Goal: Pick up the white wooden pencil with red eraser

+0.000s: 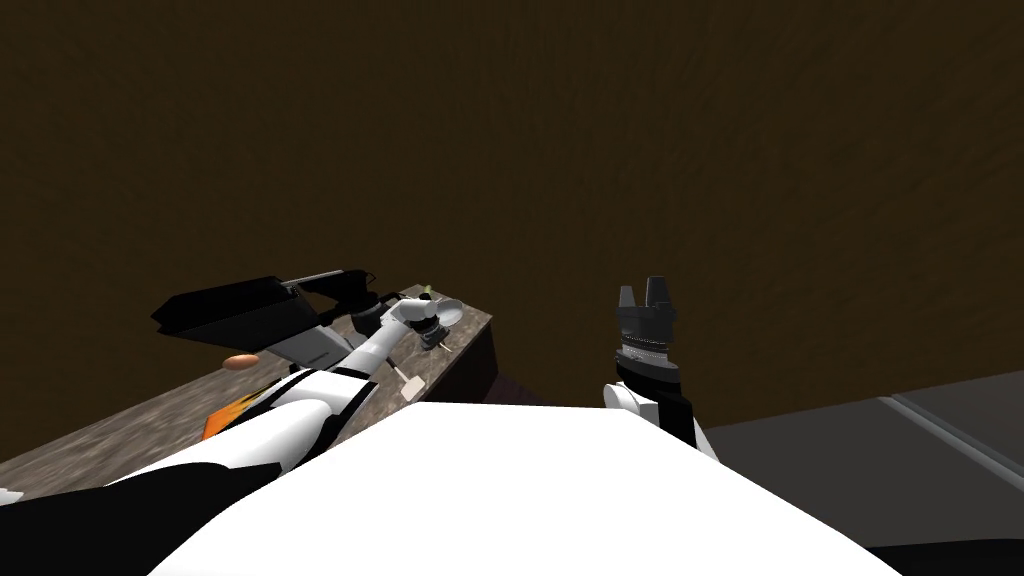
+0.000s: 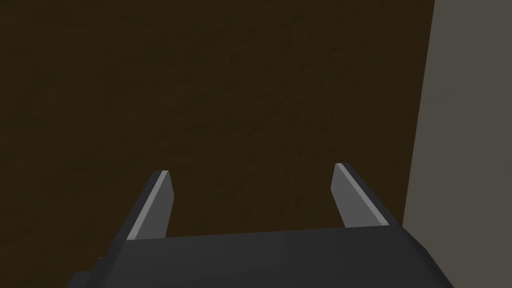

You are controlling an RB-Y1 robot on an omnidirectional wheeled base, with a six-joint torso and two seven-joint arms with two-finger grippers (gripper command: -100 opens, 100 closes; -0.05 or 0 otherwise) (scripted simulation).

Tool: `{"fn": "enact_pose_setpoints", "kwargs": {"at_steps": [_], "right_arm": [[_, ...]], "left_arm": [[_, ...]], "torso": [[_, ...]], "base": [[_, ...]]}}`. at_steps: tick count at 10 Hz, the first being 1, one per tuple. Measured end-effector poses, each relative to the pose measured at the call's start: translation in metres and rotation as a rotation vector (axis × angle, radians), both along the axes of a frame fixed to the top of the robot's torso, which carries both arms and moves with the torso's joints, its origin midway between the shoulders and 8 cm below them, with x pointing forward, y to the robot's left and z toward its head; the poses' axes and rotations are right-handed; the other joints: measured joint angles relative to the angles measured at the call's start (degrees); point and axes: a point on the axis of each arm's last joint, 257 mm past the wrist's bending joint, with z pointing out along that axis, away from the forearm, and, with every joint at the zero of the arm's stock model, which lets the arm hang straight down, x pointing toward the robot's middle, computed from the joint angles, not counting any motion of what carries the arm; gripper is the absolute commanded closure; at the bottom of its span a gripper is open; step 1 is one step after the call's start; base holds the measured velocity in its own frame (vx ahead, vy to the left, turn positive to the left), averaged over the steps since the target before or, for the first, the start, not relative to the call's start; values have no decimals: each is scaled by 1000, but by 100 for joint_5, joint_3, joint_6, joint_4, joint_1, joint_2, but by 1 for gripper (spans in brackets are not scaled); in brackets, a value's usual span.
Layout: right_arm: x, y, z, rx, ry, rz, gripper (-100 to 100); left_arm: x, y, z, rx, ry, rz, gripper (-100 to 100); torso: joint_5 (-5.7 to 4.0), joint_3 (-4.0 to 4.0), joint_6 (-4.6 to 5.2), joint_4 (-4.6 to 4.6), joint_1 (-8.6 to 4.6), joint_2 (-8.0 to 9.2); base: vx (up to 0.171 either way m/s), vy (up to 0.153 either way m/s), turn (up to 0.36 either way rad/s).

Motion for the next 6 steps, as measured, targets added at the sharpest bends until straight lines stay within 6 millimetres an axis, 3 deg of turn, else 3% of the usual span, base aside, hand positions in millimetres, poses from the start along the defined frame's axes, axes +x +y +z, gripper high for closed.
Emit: {"fn": "enact_pose_setpoints", "kwargs": {"at_steps": [1, 2, 3, 5, 6], "right_arm": [[0, 0, 0, 0, 0, 0, 0], [0, 0, 0, 0, 0, 0, 0], [0, 0, 0, 0, 0, 0, 0], [0, 0, 0, 0, 0, 0, 0], [0, 0, 0, 0, 0, 0, 0]], "left_arm": [[0, 0, 0, 0, 0, 0, 100], [0, 0, 0, 0, 0, 1, 0], [0, 0, 0, 0, 0, 1, 100], [1, 0, 13, -1, 2, -8, 100], [1, 0, 14, -1, 4, -8, 0]], "torso": [[0, 0, 1, 0, 1, 0], [0, 0, 2, 0, 1, 0], [0, 0, 2, 0, 1, 0], [-3, 1, 0, 2, -9, 0], [-1, 0, 0, 0, -5, 0]], "base": [[0, 0, 0], [0, 0, 0], [6, -13, 54], [7, -16, 28], [0, 0, 0]]}}
